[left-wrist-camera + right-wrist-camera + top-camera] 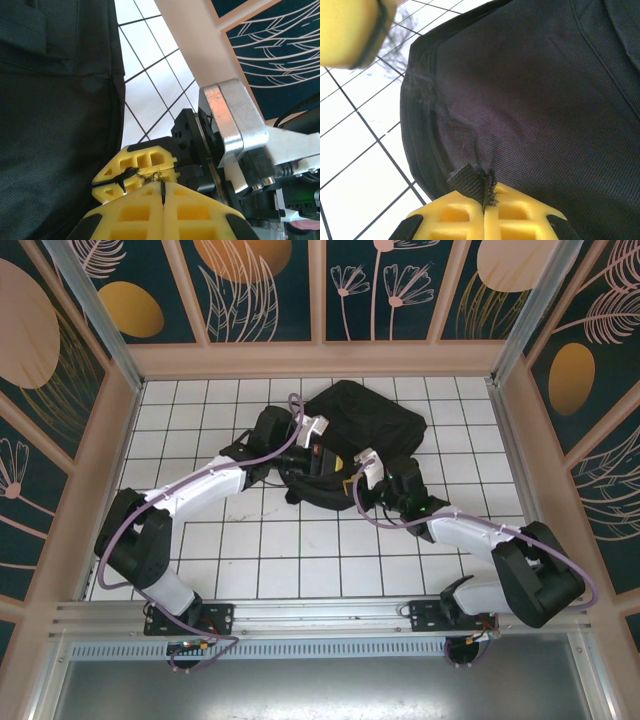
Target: Pack books, pencil case, and school supplies into a backpack
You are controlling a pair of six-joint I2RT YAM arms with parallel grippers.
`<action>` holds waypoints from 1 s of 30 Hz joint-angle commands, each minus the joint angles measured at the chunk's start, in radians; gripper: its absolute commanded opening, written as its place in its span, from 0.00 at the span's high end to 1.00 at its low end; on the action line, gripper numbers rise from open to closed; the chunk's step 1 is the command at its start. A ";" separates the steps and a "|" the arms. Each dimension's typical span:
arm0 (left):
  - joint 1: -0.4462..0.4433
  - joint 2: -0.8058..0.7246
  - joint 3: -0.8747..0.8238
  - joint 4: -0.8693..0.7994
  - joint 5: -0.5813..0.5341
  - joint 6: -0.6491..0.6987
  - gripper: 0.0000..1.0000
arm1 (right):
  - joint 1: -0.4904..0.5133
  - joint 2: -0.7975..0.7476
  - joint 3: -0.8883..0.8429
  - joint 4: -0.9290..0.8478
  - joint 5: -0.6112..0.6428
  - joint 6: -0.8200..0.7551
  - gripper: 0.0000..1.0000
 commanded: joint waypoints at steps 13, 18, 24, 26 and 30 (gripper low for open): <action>-0.020 0.046 0.093 -0.218 -0.042 0.113 0.21 | 0.010 -0.052 -0.046 0.080 -0.043 -0.026 1.00; -0.050 0.123 0.129 -0.231 -0.041 0.133 0.35 | 0.010 -0.056 -0.040 0.075 -0.054 -0.022 1.00; -0.051 0.152 0.149 -0.215 -0.035 0.131 0.50 | 0.011 -0.052 -0.037 0.067 -0.061 -0.022 1.00; -0.055 0.162 0.150 -0.209 -0.024 0.128 0.57 | 0.011 -0.050 -0.034 0.064 -0.060 -0.024 1.00; -0.064 0.169 0.139 -0.191 -0.009 0.124 0.67 | 0.011 -0.046 -0.026 0.060 -0.066 -0.025 1.00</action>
